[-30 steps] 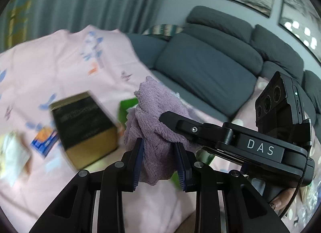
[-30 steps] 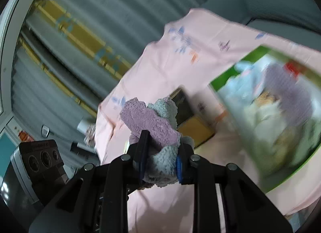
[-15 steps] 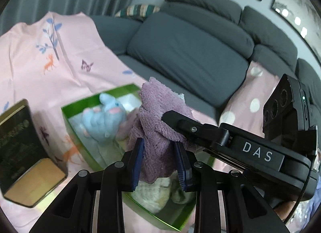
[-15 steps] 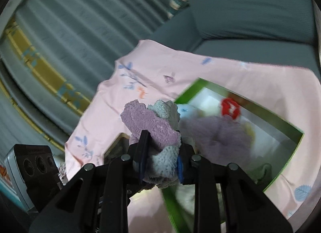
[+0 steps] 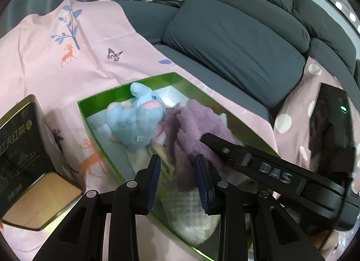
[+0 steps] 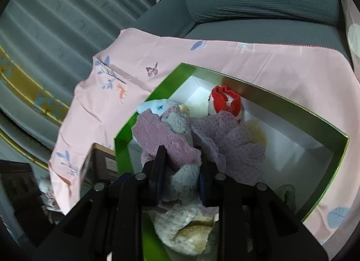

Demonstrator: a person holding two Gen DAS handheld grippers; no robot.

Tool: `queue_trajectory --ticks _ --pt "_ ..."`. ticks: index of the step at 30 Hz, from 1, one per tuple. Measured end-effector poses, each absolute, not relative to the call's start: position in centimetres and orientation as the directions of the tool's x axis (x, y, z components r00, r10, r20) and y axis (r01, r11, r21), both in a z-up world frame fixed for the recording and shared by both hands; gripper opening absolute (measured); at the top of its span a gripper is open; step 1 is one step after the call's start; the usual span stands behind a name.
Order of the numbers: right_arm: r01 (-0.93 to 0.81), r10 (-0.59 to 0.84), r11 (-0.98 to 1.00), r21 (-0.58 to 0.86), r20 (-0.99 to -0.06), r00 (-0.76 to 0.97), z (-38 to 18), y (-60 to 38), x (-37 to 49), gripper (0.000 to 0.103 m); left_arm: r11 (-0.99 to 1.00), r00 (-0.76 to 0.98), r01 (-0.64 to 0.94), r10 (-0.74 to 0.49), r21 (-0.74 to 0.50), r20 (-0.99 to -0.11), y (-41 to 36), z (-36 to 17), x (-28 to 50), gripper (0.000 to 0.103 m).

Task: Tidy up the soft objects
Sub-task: 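Open the right tool and withdraw it from the box, then reach the right tool to the blue Tempo tissue pack and grasp it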

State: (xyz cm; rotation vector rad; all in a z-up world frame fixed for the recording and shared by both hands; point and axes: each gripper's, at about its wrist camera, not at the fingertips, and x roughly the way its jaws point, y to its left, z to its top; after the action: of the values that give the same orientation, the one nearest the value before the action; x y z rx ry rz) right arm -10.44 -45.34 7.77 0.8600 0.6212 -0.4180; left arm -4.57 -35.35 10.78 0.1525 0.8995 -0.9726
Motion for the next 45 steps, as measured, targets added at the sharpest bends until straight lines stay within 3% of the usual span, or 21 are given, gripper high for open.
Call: queue_trajectory --ticks 4,6,8,10,12,14,17,25,36,39,41,45 --pt "0.57 -0.086 0.584 0.578 -0.654 0.752 7.4 -45.3 -10.7 0.032 0.587 0.243 0.749 -0.675 -0.308 -0.697 -32.6 11.8 -4.7 0.031" --pt "0.577 -0.105 0.589 0.566 -0.654 0.749 7.9 -45.0 -11.3 0.041 0.603 0.273 0.735 -0.683 -0.312 -0.678 -30.5 12.9 -4.9 0.03" --pt "0.583 -0.143 0.604 0.544 -0.645 0.75 8.8 -44.5 -12.0 0.069 0.619 0.3 0.719 -0.685 -0.315 -0.664 -28.1 13.9 -4.9 0.031" --pt "0.572 -0.175 0.63 0.525 -0.622 0.763 9.9 -43.7 -12.7 0.08 0.647 0.335 0.695 -0.677 -0.314 -0.655 -25.0 15.1 -5.0 0.031" --pt "0.585 -0.201 0.638 0.5 -0.626 0.753 10.7 -43.0 -13.2 0.081 0.675 0.377 0.668 -0.67 -0.313 -0.64 -22.0 16.0 -5.2 0.043" --pt "0.603 -0.245 0.642 0.473 -0.62 0.746 11.7 -42.2 -13.9 0.083 0.708 0.417 0.634 -0.652 -0.311 -0.633 -19.0 16.5 -5.3 0.076" --pt "0.604 -0.288 0.656 0.452 -0.59 0.754 13.4 -40.6 -15.2 0.089 0.767 0.496 0.564 -0.612 -0.307 -0.616 -14.1 17.1 -5.6 0.08" --pt "0.53 -0.273 0.76 0.377 -0.554 0.786 17.4 -34.6 -14.5 0.093 0.884 0.616 0.333 -0.467 -0.328 -0.634 -2.4 15.7 -6.2 0.082" --pt "0.254 0.102 0.879 0.404 -0.68 0.727 15.6 -21.0 -2.1 0.092 0.935 0.622 0.13 -0.336 -0.33 -0.708 5.6 10.8 -6.5 0.082" --pt "0.275 0.161 0.851 0.447 -0.721 0.674 13.5 -17.7 2.0 0.089 0.939 0.622 0.102 -0.318 -0.33 -0.715 7.1 9.8 -6.2 0.082" --pt "0.308 0.175 0.836 0.455 -0.752 0.636 12.1 -15.9 4.7 0.079 0.938 0.621 0.09 -0.315 -0.335 -0.718 8.0 9.2 -5.7 0.082" --pt "0.424 0.096 0.817 0.391 -0.817 0.568 9.4 -13.9 9.1 0.071 0.937 0.605 0.086 -0.319 -0.338 -0.729 8.9 7.4 -4.5 0.082"
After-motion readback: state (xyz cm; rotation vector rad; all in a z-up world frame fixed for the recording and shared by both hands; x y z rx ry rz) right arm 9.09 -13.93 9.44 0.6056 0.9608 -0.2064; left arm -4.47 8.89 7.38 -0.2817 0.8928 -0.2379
